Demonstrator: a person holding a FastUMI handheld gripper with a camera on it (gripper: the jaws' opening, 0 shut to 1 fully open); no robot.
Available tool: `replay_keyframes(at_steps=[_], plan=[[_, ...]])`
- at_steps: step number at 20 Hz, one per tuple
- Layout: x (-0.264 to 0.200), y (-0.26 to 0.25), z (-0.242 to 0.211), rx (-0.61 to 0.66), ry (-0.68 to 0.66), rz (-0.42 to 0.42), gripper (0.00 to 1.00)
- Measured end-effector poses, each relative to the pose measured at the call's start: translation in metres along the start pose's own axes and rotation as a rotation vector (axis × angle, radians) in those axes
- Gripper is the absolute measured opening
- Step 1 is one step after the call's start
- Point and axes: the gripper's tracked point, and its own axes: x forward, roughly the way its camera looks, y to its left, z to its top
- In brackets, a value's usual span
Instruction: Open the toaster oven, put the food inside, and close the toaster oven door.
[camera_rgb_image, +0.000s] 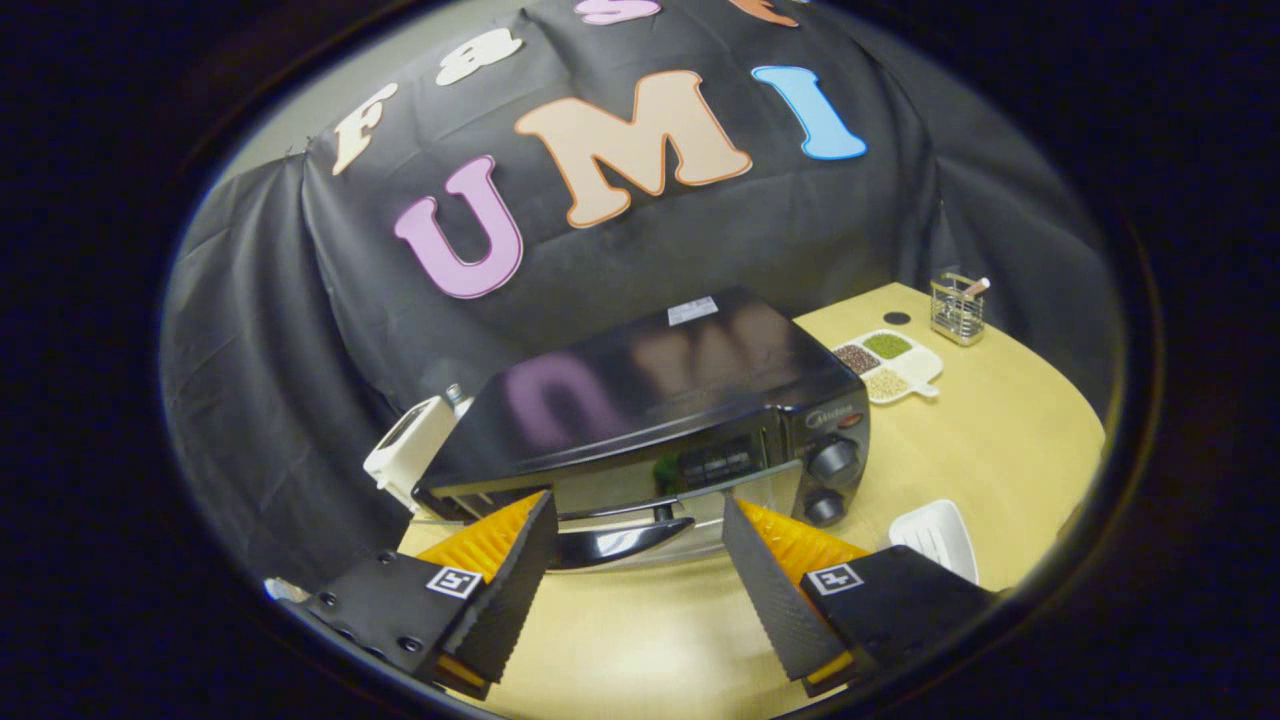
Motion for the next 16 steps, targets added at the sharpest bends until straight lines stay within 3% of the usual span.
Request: replay_keyframes(at_steps=[11, 16], plan=[[0.019, 0.005, 0.022, -0.024, -0.068, -0.026, 1.0], [-0.002, 0.017, 0.061, -0.167, -0.136, -0.032, 0.98]])
